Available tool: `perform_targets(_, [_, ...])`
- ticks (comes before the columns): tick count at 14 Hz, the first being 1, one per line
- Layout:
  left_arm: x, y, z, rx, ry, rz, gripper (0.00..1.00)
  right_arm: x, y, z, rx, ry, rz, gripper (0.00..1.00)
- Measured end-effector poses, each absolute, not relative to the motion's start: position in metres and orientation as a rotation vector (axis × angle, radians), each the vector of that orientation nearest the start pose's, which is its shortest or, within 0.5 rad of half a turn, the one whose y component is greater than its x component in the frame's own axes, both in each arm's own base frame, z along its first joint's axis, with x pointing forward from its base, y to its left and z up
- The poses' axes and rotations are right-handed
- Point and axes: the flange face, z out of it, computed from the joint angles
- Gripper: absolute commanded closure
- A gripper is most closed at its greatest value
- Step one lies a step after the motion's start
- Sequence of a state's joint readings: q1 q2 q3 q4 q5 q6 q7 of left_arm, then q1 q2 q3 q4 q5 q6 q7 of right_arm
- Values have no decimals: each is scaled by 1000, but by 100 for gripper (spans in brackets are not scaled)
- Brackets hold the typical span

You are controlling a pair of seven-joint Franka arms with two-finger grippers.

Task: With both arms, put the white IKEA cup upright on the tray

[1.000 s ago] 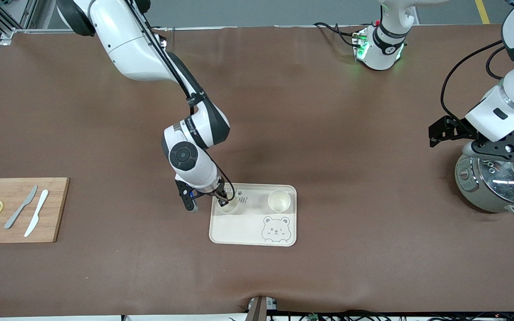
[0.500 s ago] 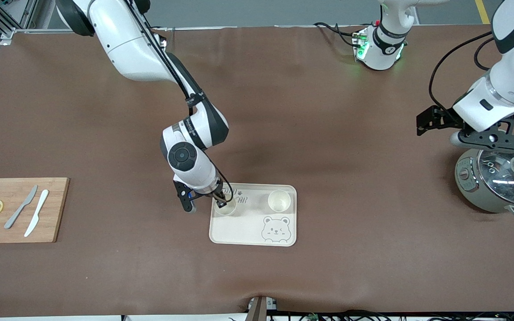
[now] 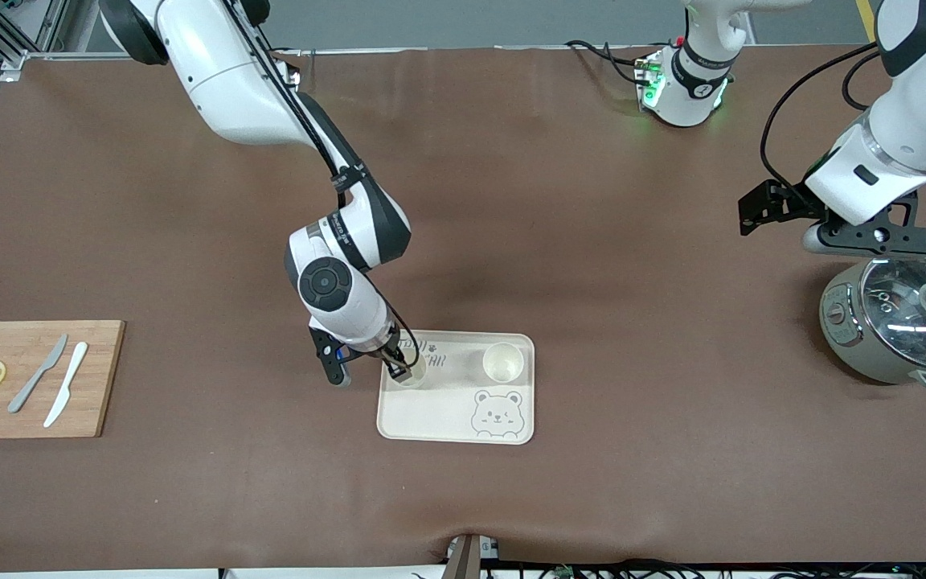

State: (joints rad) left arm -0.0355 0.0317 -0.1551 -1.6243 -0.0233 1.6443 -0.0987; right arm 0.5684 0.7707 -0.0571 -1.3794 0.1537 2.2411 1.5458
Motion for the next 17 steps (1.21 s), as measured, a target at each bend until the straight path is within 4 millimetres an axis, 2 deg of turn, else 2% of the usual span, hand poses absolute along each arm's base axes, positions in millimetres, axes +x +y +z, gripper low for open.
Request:
perform_targets(3, [559, -106, 589, -3165, 134, 20, 0, 649, 373, 282, -2569, 1592, 44, 0])
perform_targets(6, [560, -103, 592, -3166, 127, 11, 0, 648, 377, 303, -2619, 1599, 101, 0])
perform_targets(9, [559, -104, 597, -3167, 128, -5, 0, 651, 370, 333, -2662, 1624, 149, 0])
perform_targets(11, [558, -104, 603, -3168, 131, -23, 0, 656, 347, 370, -2657, 1660, 168, 0])
perform_targets(14, [556, -106, 609, -3168, 135, -43, 0, 662, 287, 436, -2665, 1649, 200, 0])
perform_targets(17, [556, -107, 609, -3168, 137, -43, 0, 659, 236, 480, -2702, 1607, 247, 0])
